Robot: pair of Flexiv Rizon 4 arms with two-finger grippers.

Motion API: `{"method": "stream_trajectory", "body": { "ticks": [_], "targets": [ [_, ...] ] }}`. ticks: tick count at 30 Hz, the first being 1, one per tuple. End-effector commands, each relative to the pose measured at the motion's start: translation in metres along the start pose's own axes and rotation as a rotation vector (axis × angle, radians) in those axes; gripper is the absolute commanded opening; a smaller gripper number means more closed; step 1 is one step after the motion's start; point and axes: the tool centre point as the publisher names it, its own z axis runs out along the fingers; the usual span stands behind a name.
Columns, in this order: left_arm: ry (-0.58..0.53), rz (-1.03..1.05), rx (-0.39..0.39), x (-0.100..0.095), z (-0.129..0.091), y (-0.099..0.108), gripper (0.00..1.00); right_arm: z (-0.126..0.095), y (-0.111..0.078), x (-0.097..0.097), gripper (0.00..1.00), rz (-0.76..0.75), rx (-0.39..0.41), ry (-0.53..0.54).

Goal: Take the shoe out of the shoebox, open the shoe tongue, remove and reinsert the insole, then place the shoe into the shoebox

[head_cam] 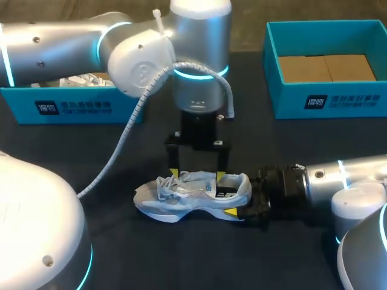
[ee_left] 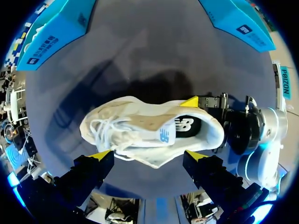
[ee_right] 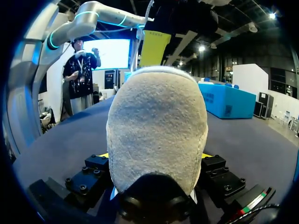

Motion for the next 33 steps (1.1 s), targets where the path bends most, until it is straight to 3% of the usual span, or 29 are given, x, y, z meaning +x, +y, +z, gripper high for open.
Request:
{"method": "stream_trajectory", "body": {
  "ticks": [1,17,33],
  "targets": [
    [-0.038,-0.004,-0.001,0.019,0.015,-0.002,1.0,0.001,0.001,0.0,0.0,0.001,0.005,0.001],
    [-0.089,-0.082,-0.003,0.019,0.04,-0.005,1.0,0.001,0.001,0.0,0.0,0.001,0.005,0.001],
    [-0.221,-0.151,0.024,0.016,0.053,-0.013,1.0,0.001,0.001,0.0,0.0,0.001,0.005,0.001]
  ]
}}
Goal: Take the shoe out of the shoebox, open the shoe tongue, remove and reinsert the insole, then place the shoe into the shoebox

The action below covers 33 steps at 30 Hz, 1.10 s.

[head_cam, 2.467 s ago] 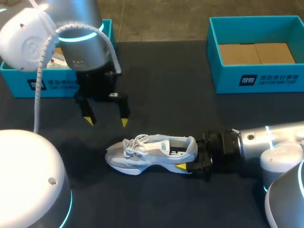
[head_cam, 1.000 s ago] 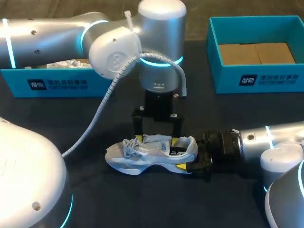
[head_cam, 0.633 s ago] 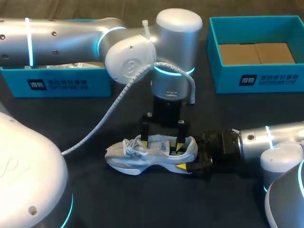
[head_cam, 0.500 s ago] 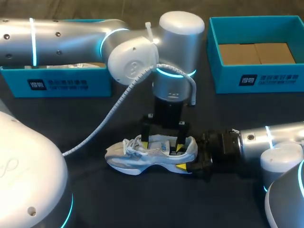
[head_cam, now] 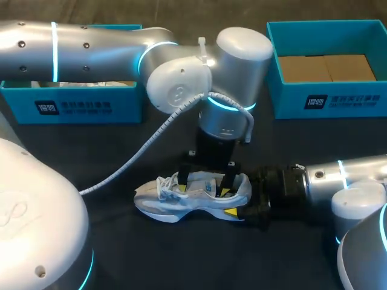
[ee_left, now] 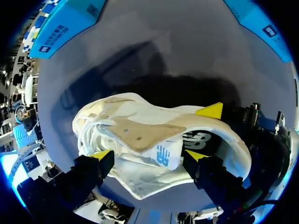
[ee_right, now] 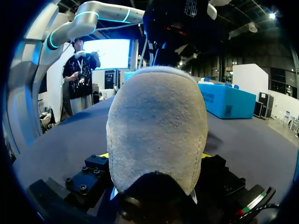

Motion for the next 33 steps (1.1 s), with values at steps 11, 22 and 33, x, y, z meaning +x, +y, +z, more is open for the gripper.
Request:
{"method": "stream_trajectory", "body": {
  "ticks": [11,22,33],
  "targets": [
    [-0.097,-0.03,-0.015,0.001,0.003,-0.006,0.95,0.001,0.001,0.0,0.0,0.001,0.005,0.001],
    [-0.144,-0.048,-0.001,-0.012,0.004,-0.006,0.89,0.001,0.001,0.0,0.0,0.001,0.005,0.001],
    [-0.133,-0.049,0.023,-0.029,-0.004,-0.004,0.86,0.001,0.001,0.0,0.0,0.001,0.005,0.001]
  ]
}}
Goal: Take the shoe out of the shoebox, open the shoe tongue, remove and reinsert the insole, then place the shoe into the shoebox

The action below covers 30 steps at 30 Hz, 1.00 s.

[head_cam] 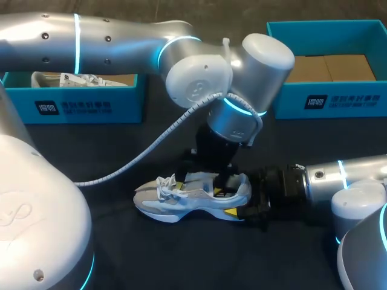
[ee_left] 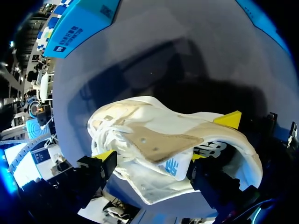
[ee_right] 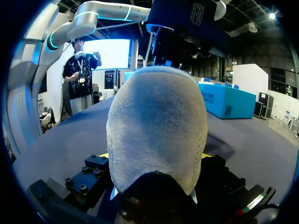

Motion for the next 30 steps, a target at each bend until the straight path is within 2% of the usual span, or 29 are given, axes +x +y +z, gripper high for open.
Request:
{"method": "stream_trajectory", "body": {
  "ticks": [1,3,12,18,28,30],
  "targets": [
    [0.021,-0.009,0.012,-0.014,-0.004,0.002,0.85,0.001,0.001,0.0,0.0,0.001,0.006,0.001],
    [0.023,-0.012,0.016,-0.018,-0.005,0.003,0.8,0.001,0.001,0.0,0.0,0.001,0.006,0.001],
    [0.122,-0.024,0.03,-0.033,-0.011,0.004,0.71,0.001,0.001,0.0,0.0,0.001,0.006,0.001],
    [0.163,-0.034,0.025,-0.04,-0.014,0.002,0.5,0.001,0.001,0.0,0.0,0.001,0.006,0.001],
    [0.264,-0.038,0.022,-0.043,-0.015,-0.002,0.44,0.001,0.001,0.0,0.0,0.001,0.006,0.001],
    [0.292,-0.037,0.017,-0.042,-0.015,-0.002,0.4,0.001,0.001,0.0,0.0,0.001,0.006,0.001]
  ]
}}
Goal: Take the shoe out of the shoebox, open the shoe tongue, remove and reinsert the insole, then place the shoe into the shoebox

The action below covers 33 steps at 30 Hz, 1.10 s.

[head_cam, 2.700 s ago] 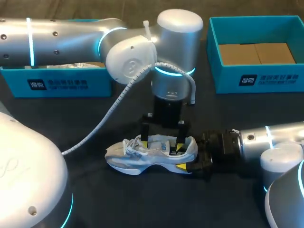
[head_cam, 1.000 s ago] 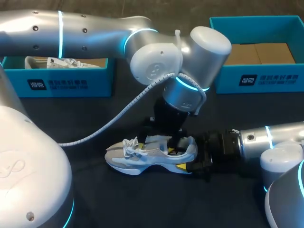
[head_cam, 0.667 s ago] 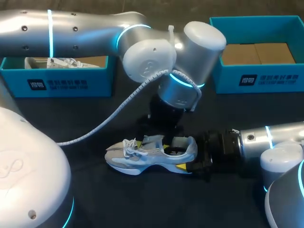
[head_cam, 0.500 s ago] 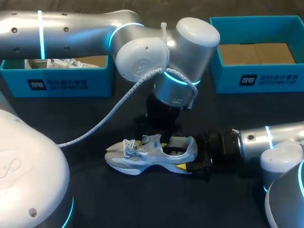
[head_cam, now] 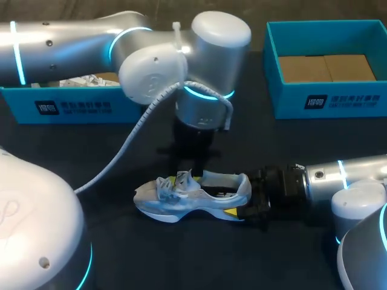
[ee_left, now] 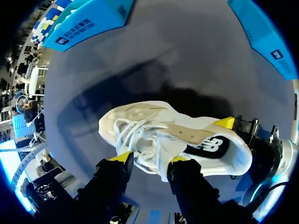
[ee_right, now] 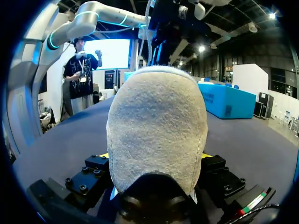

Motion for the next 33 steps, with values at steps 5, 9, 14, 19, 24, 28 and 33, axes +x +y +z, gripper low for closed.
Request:
{"method": "stream_trajectory", "body": {
  "ticks": [5,9,14,19,24,28,33],
  "targets": [
    [0.168,0.012,-0.007,-0.006,0.001,0.002,0.26,0.001,0.001,0.0,0.0,0.001,0.005,0.001],
    [0.204,0.006,-0.01,-0.009,-0.001,0.002,0.0,0.001,0.001,0.0,0.0,0.001,0.005,0.001],
    [0.264,0.003,-0.018,-0.021,-0.004,0.001,0.0,0.001,0.001,0.0,0.0,0.001,0.005,0.001],
    [0.366,0.011,-0.035,-0.04,-0.01,0.003,0.0,0.001,0.001,0.0,0.0,0.001,0.005,0.001],
    [0.483,-0.018,-0.052,-0.058,-0.01,0.002,0.0,0.001,0.001,0.0,0.0,0.001,0.005,0.001],
    [0.564,-0.017,-0.071,-0.073,-0.006,-0.001,0.0,0.001,0.001,0.0,0.0,0.001,0.005,0.001],
    [0.616,-0.021,-0.118,-0.083,0.008,-0.009,0.0,0.001,0.001,0.0,0.0,0.001,0.005,0.001]
  ]
}}
